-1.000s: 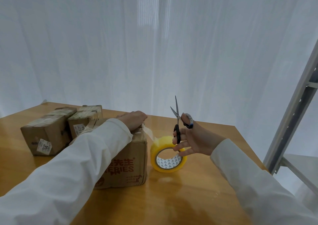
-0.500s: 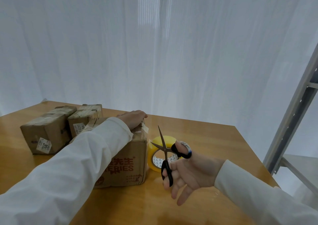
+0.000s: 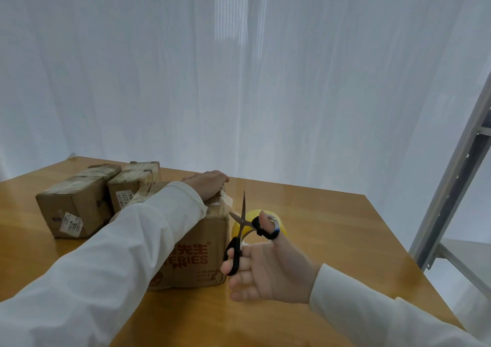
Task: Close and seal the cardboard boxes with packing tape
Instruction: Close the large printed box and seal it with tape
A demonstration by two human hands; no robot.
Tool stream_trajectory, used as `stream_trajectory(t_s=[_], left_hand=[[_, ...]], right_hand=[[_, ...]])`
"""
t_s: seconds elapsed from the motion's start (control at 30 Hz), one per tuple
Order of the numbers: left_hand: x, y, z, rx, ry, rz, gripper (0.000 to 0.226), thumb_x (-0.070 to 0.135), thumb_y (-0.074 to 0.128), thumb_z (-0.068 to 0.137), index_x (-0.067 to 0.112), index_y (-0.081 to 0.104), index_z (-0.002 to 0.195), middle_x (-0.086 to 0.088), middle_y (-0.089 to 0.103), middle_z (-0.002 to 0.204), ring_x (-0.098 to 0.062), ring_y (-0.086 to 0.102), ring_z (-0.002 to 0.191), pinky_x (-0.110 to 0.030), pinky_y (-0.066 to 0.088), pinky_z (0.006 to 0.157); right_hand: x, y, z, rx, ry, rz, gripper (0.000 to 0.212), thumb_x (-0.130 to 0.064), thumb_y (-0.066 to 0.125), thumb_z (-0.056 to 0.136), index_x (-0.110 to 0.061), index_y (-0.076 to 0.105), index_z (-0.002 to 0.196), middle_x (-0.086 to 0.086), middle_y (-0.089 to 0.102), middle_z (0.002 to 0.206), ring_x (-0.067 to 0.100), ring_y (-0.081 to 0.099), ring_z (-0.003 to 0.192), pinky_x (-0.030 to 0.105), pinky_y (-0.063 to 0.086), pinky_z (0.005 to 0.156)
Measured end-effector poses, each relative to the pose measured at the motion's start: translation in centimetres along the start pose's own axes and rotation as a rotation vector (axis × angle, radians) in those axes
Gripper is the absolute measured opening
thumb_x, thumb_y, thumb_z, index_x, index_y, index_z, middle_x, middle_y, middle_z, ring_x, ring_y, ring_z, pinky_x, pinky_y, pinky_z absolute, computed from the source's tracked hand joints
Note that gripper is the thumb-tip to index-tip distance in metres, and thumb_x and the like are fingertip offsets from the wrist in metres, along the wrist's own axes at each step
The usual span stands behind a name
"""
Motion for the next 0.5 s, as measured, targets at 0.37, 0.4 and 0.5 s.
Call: stream_trajectory(t_s=[0.37, 0.4, 0.5], left_hand=[[-1.2, 0.2, 1.1, -0.011, -0.021, -0.014, 0.043, 0.039, 0.026, 0.093, 0.031, 0.046, 0.13, 0.004, 0.047, 0.136, -0.023, 0.039, 0.127, -0.036, 0.026, 0.101], [-1.3, 0.2, 1.3, -0.008, -0.017, -0.012, 0.045, 0.044, 0.026, 0.09, 0.034, 0.046, 0.13, 0.005, 0.047, 0.136, -0.023, 0.039, 0.127, -0.036, 0.026, 0.101], [-1.6, 0.3, 1.5, 0.011, -0.006, 0.008, 0.047, 0.056, 0.032, 0.086, 0.039, 0.046, 0.128, 0.008, 0.049, 0.134, -0.021, 0.04, 0.127, -0.035, 0.028, 0.098]], right_hand=[[0.1, -0.7, 1.0, 0.397, -0.18, 0.201, 0.047, -0.051, 0.048, 0.089, -0.005, 0.053, 0.084, 0.004, 0.056, 0.057, 0.011, 0.047, 0.036, 0.035, 0.059, 0.068], [0.2, -0.8, 1.1, 0.42, -0.186, 0.191, 0.046, -0.05, 0.05, 0.088, -0.004, 0.054, 0.083, 0.004, 0.055, 0.056, 0.011, 0.044, 0.034, 0.036, 0.059, 0.069], [0.3, -0.6, 0.9, 0.384, -0.129, 0.119, 0.05, -0.055, 0.054, 0.077, -0.006, 0.054, 0.086, 0.004, 0.057, 0.059, 0.012, 0.048, 0.038, 0.038, 0.059, 0.067]])
Point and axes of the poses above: each hand's wrist, its own z-axis towards the middle knuckle, its own y-axis out of the palm, x = y × z, the point moved 6 cm from there along z, towards the middle knuckle
